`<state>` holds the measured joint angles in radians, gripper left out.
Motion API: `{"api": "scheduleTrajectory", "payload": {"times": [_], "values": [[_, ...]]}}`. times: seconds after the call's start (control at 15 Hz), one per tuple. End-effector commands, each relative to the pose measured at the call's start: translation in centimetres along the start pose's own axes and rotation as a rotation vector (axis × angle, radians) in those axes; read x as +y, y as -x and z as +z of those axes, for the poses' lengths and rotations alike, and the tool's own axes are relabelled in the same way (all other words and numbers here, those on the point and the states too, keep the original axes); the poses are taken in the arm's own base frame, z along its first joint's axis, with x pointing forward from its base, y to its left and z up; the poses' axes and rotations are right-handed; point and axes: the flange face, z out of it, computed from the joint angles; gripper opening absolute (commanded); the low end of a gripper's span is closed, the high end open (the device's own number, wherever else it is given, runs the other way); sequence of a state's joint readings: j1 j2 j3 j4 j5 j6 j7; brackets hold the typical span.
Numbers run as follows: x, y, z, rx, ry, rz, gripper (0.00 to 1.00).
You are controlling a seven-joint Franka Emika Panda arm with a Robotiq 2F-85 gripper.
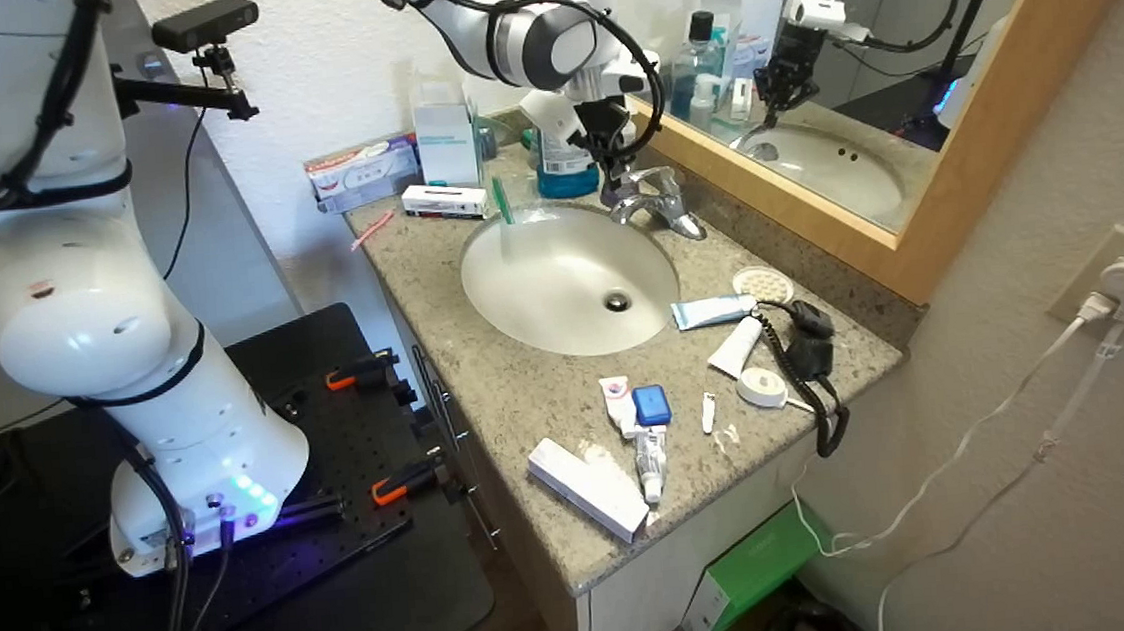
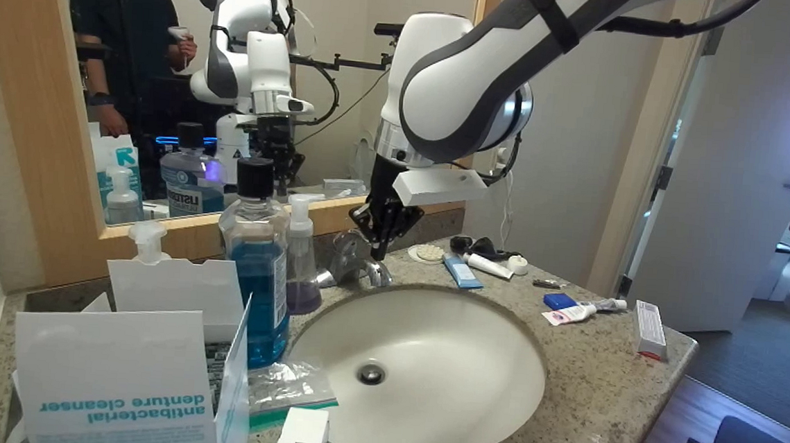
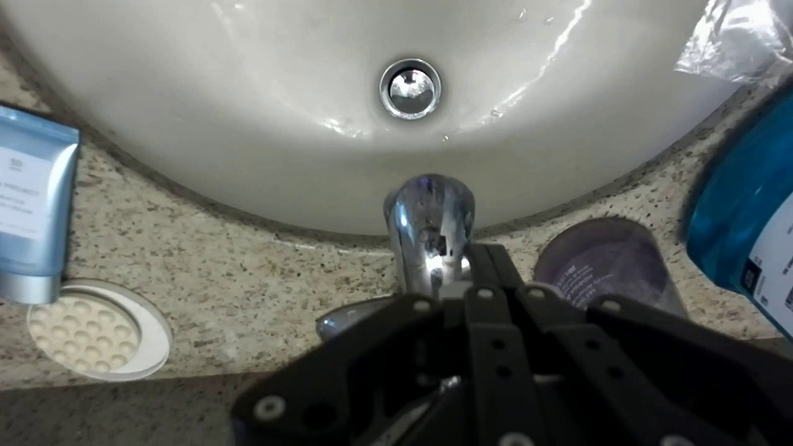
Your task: Lift the handle of the tap
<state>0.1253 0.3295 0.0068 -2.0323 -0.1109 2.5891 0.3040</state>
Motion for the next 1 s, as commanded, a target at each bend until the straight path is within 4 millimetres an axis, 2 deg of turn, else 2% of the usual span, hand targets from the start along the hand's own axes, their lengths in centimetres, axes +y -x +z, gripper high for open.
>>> {"api": "scheduleTrajectory", "payload": {"times": [0.0,0.67,0.93], "values": [[-0.1,-0.1,-0.1,0.034,0.036,-0.010,0.00],[-0.9,-0.4,0.9,0.101,0.084,-0.034,0.00],[-1.3,-0.4,0.4,0.122,0.114,-0.038,0.00]]}}
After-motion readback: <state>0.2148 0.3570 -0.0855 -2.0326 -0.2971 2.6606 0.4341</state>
